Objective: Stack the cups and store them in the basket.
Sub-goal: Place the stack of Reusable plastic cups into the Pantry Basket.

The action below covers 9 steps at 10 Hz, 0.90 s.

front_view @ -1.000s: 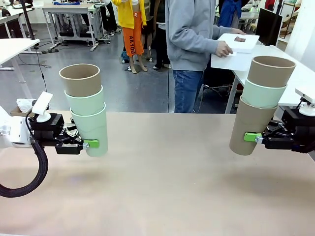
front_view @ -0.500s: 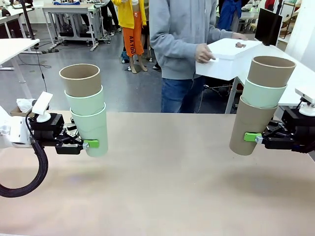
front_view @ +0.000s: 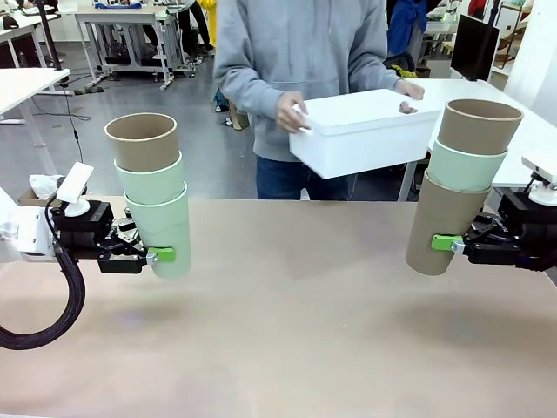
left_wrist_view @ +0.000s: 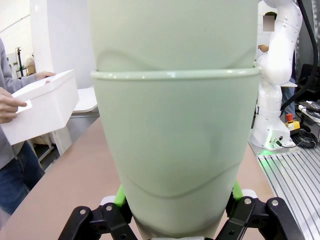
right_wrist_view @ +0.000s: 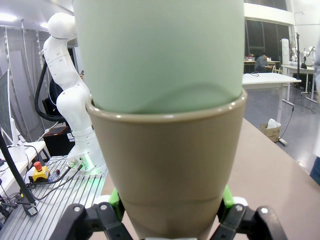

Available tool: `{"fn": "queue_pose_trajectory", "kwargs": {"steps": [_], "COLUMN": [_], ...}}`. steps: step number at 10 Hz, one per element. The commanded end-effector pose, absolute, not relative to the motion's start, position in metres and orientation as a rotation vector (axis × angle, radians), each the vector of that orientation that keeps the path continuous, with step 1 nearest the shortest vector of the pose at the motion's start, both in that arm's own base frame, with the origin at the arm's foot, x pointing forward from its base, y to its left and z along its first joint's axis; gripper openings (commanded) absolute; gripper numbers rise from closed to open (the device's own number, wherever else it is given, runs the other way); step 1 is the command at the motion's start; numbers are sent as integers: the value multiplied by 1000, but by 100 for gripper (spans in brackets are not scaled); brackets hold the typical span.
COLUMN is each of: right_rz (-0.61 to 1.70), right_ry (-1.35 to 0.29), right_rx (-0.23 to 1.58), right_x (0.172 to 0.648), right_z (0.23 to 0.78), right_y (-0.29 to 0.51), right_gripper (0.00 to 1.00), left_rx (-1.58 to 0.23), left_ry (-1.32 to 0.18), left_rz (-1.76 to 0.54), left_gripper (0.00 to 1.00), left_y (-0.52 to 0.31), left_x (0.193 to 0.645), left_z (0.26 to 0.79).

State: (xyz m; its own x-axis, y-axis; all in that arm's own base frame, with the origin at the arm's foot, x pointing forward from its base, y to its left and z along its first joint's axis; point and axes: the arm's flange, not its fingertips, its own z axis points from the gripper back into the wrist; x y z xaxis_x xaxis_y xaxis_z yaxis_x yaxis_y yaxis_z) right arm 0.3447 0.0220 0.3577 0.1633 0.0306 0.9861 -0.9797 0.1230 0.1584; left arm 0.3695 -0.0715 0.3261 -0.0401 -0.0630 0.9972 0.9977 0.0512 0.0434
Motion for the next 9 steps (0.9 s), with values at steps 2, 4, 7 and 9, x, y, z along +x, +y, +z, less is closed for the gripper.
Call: {"fn": "queue_pose_trajectory", "kwargs": {"steps": [2, 4, 7, 9], "right_rz": [1027, 1027, 1027, 1027], "right_ry": [-1125, -1125, -1125, -1125], "right_rx": [1159, 1159, 1159, 1159], "right_x": [345, 345, 345, 345], "right_z": [361, 361, 361, 361], "right_y": [22, 22, 22, 22], "right_gripper": [85, 85, 85, 85], "left_rx": [-1108, -1108, -1108, -1108], "left_ry": [-1222, -1222, -1222, -1222], "left_rz": [-1233, -1233, -1233, -1233], "left_gripper": [83, 83, 83, 83], "left_y": [-72, -72, -72, -72], "left_x": [369, 369, 369, 369], "left_z": [329, 329, 329, 329]}}
